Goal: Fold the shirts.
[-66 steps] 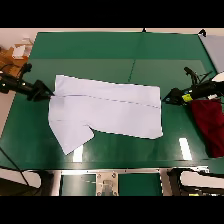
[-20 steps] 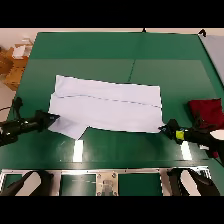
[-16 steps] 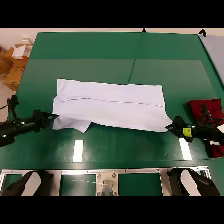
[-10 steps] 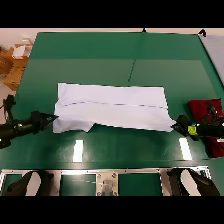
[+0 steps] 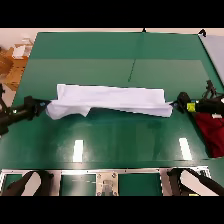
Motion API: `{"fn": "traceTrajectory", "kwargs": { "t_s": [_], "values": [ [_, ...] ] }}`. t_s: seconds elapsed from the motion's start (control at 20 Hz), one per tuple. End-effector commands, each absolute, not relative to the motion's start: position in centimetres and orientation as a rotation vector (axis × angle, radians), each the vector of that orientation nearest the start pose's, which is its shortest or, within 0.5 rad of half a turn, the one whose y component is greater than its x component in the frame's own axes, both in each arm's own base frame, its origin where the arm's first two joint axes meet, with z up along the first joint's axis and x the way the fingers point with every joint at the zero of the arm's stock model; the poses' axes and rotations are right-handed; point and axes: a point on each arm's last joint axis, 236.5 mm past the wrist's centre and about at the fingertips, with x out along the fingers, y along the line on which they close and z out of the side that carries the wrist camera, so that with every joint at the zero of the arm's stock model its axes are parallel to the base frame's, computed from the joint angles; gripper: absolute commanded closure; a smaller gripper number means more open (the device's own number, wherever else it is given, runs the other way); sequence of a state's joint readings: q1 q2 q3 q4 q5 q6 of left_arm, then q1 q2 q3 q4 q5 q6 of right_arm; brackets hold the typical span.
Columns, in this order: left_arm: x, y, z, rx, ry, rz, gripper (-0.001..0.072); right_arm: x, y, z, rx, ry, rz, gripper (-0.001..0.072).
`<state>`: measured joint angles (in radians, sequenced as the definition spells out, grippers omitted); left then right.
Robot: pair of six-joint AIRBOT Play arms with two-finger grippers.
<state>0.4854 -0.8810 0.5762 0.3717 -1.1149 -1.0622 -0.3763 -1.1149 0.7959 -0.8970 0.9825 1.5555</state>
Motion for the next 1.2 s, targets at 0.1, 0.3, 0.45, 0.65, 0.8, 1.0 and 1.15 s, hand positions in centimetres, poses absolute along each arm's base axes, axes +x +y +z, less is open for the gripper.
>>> {"fn": "traceTrajectory", "kwargs": {
  "t_s": [0.1, 0.3, 0.45, 0.65, 0.8, 1.0, 1.15],
  "values": [
    [41.7, -7.1, 4.1, -0.868, 0.840, -0.370, 0.0685, 42.4, -2.0, -2.0, 0.880, 1.063, -0.059, 0.0695],
    [45.8, -6.5, 1.2, -0.880, 0.888, -0.360, 0.0684, 45.6, -2.5, -4.0, 0.883, 1.058, -0.073, 0.0695],
    [48.9, -6.2, -0.6, -0.837, 0.870, -0.340, 0.0453, 48.7, -2.9, -4.4, 0.959, 0.981, -0.093, 0.0544],
    [52.8, -3.7, 1.7, -0.812, 0.743, -0.267, 0.0256, 51.2, -5.0, -1.3, 0.882, 0.899, -0.034, 0.0306],
    [52.9, -4.7, 5.4, -0.796, 0.732, -0.389, 0.0257, 47.6, -6.6, -0.5, 0.777, 1.051, 0.059, 0.0299],
    [52.6, -5.8, 7.2, -0.787, 0.731, -0.460, 0.0257, 42.9, -6.9, -4.3, 0.766, 1.219, 0.071, 0.0212],
    [51.4, -7.1, 7.3, -0.790, 0.772, -0.524, 0.0257, 42.0, -5.8, -7.7, 0.799, 1.294, 0.118, 0.0189]
  ]
}}
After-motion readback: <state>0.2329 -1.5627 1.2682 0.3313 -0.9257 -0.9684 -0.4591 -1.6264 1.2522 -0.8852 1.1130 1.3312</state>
